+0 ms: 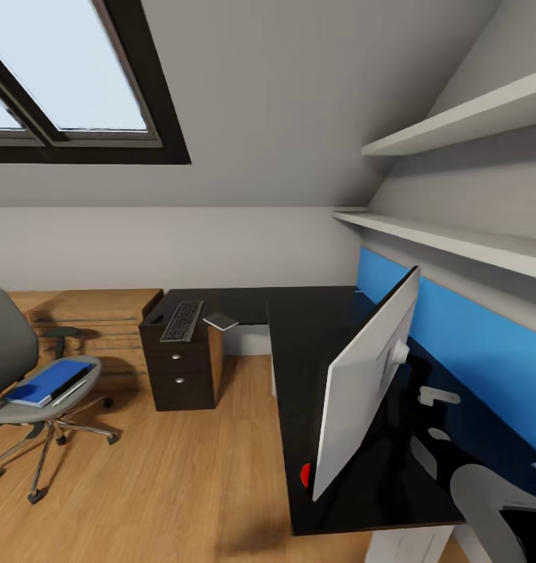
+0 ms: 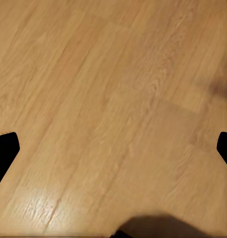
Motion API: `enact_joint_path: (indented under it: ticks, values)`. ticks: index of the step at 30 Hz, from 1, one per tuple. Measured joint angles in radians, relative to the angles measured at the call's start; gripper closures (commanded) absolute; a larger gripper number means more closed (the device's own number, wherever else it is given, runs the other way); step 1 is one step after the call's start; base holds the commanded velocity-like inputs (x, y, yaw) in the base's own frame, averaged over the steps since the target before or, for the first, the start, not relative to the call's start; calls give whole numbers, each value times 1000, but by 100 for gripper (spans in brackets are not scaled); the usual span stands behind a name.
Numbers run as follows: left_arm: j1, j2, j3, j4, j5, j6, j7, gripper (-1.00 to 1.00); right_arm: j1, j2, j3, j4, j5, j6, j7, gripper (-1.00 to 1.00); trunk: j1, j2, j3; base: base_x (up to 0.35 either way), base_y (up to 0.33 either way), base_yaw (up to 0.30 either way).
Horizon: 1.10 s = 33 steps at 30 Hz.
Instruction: In the bedroom, organize the workspace by keeping the computer under the desk, ensuring the monitor is on the desk, placing the keyboard on the desk next to the monitor, placing the mouse on the desk next to the keyboard, moving the folder from the swivel chair onto the desk next to the mouse, stacking the notebook on top of the folder with the pen on top of the notebook, and positioning the swivel chair next to the desk.
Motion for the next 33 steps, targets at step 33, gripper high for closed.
enact_joint_path:
  ticks: [33]
  values:
    - [121, 8, -7, 160, 10, -525, 0, -100, 0, -1, -2, 6, 3, -7, -3, 100, 0, 0, 0, 0, -13, 24]
